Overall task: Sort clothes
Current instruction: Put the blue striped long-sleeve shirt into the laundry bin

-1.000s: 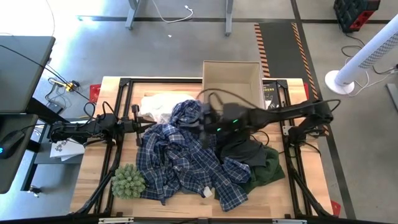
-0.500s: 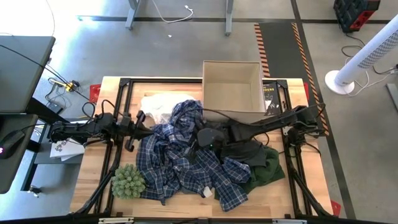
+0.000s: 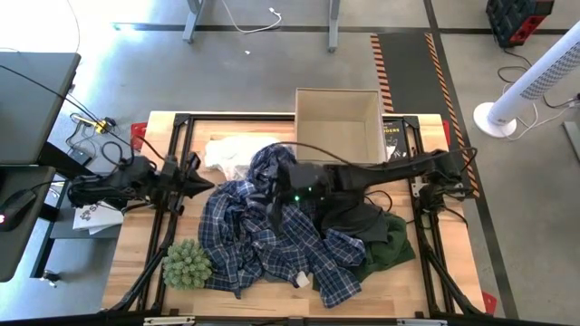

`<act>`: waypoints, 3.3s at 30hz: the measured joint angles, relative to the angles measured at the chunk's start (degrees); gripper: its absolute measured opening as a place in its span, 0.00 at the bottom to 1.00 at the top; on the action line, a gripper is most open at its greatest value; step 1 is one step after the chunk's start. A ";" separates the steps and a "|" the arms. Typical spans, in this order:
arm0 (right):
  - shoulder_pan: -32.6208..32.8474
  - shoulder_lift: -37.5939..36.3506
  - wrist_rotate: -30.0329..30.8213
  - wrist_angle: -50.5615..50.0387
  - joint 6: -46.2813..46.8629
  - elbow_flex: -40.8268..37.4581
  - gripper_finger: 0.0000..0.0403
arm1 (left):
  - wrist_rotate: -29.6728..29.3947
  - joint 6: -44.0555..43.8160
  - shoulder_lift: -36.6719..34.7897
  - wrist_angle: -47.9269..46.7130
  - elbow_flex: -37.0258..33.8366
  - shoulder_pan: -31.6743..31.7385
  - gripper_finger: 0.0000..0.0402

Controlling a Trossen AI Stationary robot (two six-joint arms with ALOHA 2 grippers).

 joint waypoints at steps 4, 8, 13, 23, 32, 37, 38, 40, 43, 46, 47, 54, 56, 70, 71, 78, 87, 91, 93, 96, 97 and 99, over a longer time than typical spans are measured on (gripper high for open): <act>-0.98 -0.02 0.62 -5.43 -6.83 3.93 0.33 | -5.50 0.02 0.01 -9.12 3.97 0.01 0.02; -1.95 0.65 4.33 -9.61 -10.91 4.42 0.54 | -8.87 -0.90 0.00 -9.94 4.37 0.02 0.02; -3.38 7.11 3.91 -10.30 -12.77 4.19 0.72 | -11.23 -1.66 0.02 -11.45 4.35 0.00 0.02; -3.67 19.93 -4.87 -15.11 -21.66 4.17 0.72 | -13.73 -1.97 0.02 -11.67 4.35 0.02 0.02; -3.04 24.73 -1.07 -22.41 -24.03 6.40 0.20 | -13.99 -2.02 0.02 -11.67 4.35 0.02 0.02; -2.91 22.80 2.41 -26.46 -25.01 16.96 0.07 | -13.99 -2.01 0.02 -11.30 4.35 0.02 0.02; -2.91 21.78 3.60 -26.93 -25.42 20.21 0.08 | -13.99 -2.01 0.00 -11.22 4.35 0.00 0.02; -2.72 20.03 6.66 -27.96 -27.62 27.17 0.08 | -13.84 -2.26 0.02 -11.17 4.35 0.02 0.02; -1.85 18.88 13.90 -28.80 -33.36 38.40 0.04 | -13.49 -3.40 0.00 -11.12 4.35 0.01 0.02; -0.60 13.43 22.21 -18.01 -42.89 35.75 0.03 | -13.51 -3.50 0.00 -11.12 4.35 0.02 0.02; -0.17 11.13 25.01 -14.04 -47.07 33.62 0.03 | -13.49 -3.54 0.02 -11.26 4.35 0.02 0.02; 0.85 -2.94 46.18 5.29 -67.21 31.06 0.04 | -13.38 -4.00 0.02 -11.27 4.31 0.02 0.02; 0.55 -5.31 46.68 9.67 -72.02 30.93 0.04 | -13.48 -3.98 0.01 -11.13 4.31 0.02 0.02; -8.36 -13.72 58.38 5.50 -77.77 30.98 0.04 | -13.46 -3.94 0.02 -10.99 4.31 0.02 0.02; -9.36 -13.74 59.14 -1.12 -73.72 31.02 0.04 | -13.47 -3.94 0.02 -10.99 4.31 0.02 0.02; -20.41 -13.00 43.76 -59.88 -20.80 23.09 0.04 | -13.12 -3.96 0.02 -11.01 4.31 0.02 0.02; -34.56 -13.22 19.67 -51.33 -9.93 -5.13 0.04 | -13.46 -2.63 0.02 -10.24 4.31 0.02 0.02; -36.56 -12.88 8.20 -37.47 -10.54 -16.99 0.05 | -13.49 -2.41 0.02 -10.01 4.31 0.02 0.02; -36.92 -12.67 7.67 -35.35 -9.95 -21.29 0.06 | -13.49 -2.43 0.02 -10.03 4.31 0.01 0.02; -37.57 -12.55 7.86 -35.62 -9.53 -24.19 0.11 | -13.49 -2.45 0.02 -10.05 4.31 0.02 0.02; -37.82 -12.55 7.89 -36.42 -9.14 -24.30 0.14 | -13.49 -2.67 0.02 -10.06 4.31 0.02 0.02; -38.10 -12.54 7.89 -39.29 -8.51 -22.93 0.21 | -13.48 -3.34 0.02 -10.45 4.31 0.01 0.02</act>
